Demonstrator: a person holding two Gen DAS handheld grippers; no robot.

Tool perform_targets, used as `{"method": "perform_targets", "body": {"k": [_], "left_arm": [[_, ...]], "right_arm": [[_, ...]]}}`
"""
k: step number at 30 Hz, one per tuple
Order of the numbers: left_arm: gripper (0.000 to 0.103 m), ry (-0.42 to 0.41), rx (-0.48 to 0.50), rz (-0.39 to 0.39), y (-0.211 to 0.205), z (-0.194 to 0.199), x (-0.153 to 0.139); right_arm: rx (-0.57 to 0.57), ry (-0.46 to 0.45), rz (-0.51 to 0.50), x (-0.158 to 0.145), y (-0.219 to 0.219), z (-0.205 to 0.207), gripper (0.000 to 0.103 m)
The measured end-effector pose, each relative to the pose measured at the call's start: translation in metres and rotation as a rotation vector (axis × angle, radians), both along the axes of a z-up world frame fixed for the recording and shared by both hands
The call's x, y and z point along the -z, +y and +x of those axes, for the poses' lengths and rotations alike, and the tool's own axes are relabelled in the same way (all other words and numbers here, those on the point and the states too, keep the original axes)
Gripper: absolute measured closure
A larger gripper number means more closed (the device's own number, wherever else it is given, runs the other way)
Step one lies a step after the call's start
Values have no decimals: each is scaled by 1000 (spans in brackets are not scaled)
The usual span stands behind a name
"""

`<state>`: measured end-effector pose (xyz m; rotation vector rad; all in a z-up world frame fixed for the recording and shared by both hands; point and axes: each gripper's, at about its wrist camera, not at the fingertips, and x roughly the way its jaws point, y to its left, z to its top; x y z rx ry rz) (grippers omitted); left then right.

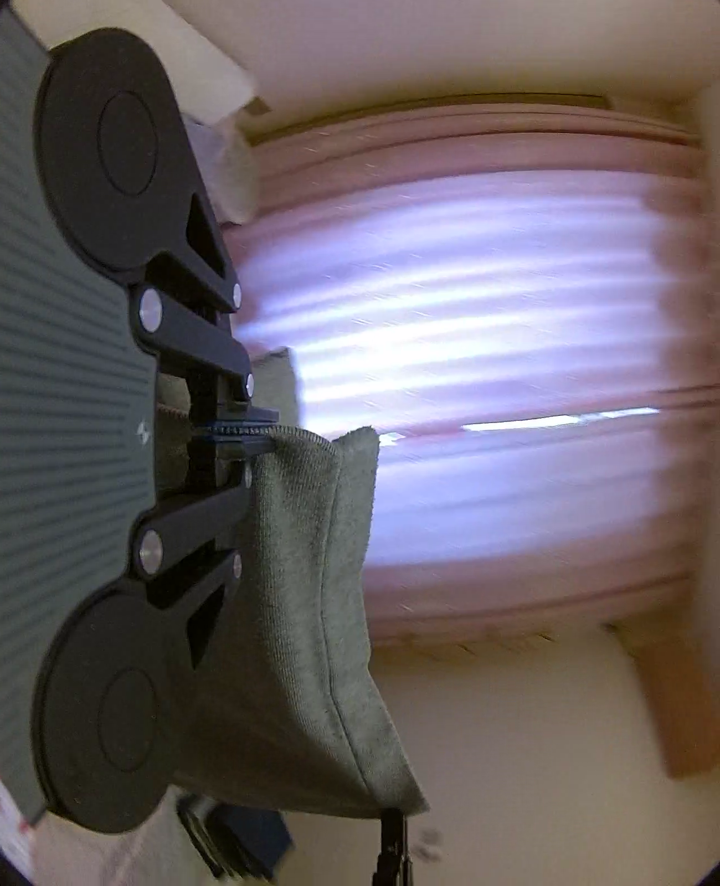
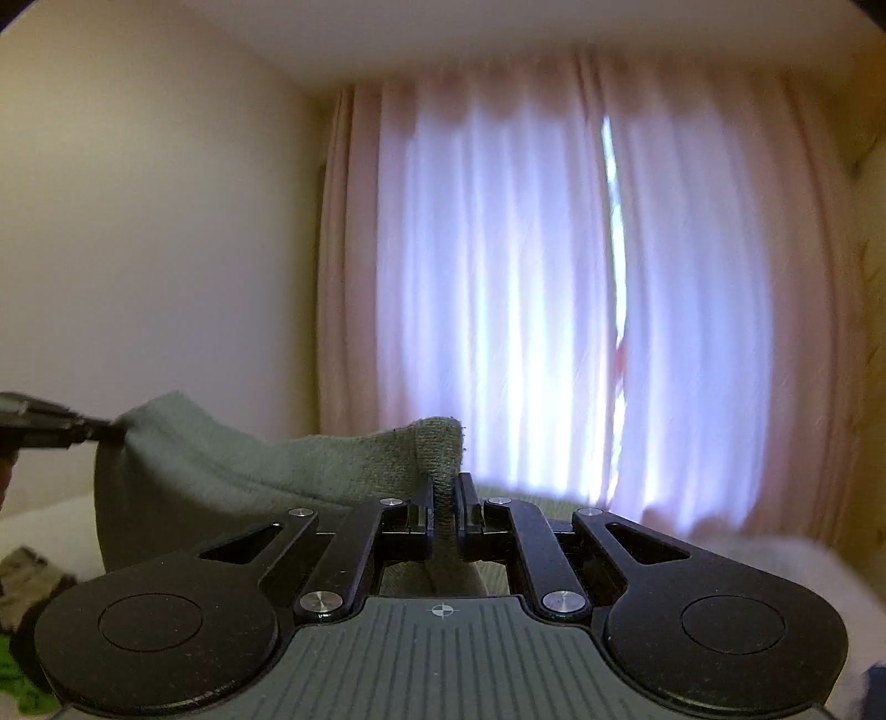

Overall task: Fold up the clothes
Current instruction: 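Grasp the cloth corner with the left gripper and lift it with the right gripper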

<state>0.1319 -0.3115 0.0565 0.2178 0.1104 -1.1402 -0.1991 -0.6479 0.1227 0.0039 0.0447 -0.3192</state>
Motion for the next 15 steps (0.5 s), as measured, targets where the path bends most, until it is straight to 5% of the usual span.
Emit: {"method": "perform_targets", "body": {"k": [9, 15], "left_arm": [[102, -55, 118, -159, 144, -97, -56], [102, -88, 184, -252, 182, -138, -110]], "right_arm": [[123, -150, -92, -69, 154, -141, 100], [162, -195, -175, -113, 193, -193, 100]]}}
